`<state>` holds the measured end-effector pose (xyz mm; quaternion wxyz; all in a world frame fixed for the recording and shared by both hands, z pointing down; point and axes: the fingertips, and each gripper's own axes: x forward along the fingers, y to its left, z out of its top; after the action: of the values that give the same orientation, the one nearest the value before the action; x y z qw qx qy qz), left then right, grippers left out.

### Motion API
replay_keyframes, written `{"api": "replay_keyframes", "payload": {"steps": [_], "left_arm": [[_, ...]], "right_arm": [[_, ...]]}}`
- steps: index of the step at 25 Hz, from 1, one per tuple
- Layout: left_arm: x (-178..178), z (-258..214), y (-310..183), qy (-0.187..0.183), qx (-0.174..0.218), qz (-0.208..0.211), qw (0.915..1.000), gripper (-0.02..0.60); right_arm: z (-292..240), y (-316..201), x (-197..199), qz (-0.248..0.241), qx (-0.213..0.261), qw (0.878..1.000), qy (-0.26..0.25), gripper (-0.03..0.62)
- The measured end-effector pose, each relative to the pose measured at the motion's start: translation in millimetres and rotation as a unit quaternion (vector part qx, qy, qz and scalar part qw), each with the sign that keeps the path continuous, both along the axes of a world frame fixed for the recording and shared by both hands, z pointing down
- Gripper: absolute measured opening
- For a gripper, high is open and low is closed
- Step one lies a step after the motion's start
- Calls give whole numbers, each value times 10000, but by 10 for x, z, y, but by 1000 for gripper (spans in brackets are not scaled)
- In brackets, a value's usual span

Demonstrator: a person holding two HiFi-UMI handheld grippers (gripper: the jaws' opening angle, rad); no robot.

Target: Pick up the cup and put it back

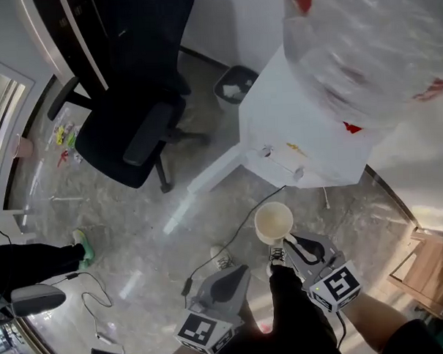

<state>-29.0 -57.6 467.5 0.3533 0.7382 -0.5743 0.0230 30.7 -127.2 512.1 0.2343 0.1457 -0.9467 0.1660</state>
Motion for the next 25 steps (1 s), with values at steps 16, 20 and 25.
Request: {"api": "replay_keyframes", "payload": {"steps": [16,20,25], "left_arm": [[256,2642,-499,-1086,574,677,9901,3],[121,3202,-430,-716,485,512,9949,3],[-63,3493,-585,-369,676,571,9954,3]], "right_arm": [[3711,-828,-240,564,-271,9953,743,48],[4551,-1256,-312,1288,-50,9887,766,48],[5342,-1902,-337,2198,143,9722,789,48]]}}
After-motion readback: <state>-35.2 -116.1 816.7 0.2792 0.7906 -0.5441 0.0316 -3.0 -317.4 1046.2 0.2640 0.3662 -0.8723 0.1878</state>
